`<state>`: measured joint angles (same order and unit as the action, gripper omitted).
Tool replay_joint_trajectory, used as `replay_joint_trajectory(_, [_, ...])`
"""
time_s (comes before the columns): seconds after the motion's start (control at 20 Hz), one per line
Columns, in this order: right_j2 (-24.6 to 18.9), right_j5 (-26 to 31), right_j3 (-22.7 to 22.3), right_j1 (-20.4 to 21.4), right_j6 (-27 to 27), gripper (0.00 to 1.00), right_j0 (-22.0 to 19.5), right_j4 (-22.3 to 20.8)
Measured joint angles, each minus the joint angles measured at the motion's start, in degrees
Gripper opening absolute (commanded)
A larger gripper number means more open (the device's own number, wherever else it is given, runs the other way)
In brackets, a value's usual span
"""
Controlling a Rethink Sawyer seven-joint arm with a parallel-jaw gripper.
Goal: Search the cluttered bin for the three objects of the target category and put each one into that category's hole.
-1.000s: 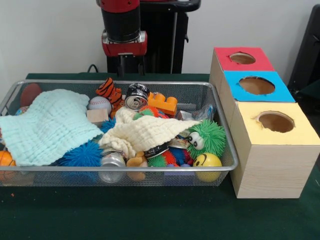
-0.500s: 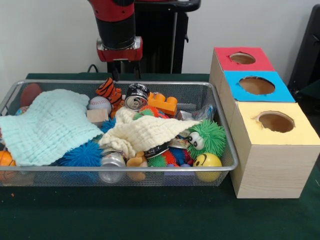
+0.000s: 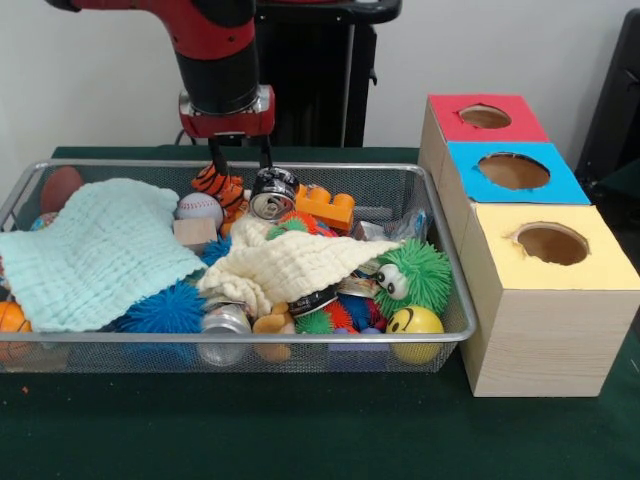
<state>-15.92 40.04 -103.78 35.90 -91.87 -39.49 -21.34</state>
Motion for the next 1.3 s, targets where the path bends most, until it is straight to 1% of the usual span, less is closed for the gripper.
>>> replay_joint_trajectory(0.55, [-2.58,4.6,4.43,0.02,0.0,1.0,-2.84,-0.05])
replay_joint_trajectory(0.75, [-3.54,5.76,5.7,0.2,0.0,1.0,-3.38,-1.49])
replay_joint_trajectory(1.1, [-4.13,5.77,5.72,0.27,0.0,1.0,-3.18,-3.73])
replay_joint_trajectory(1.3, [-4.13,5.77,5.71,-0.84,0.0,1.0,-3.16,-4.97])
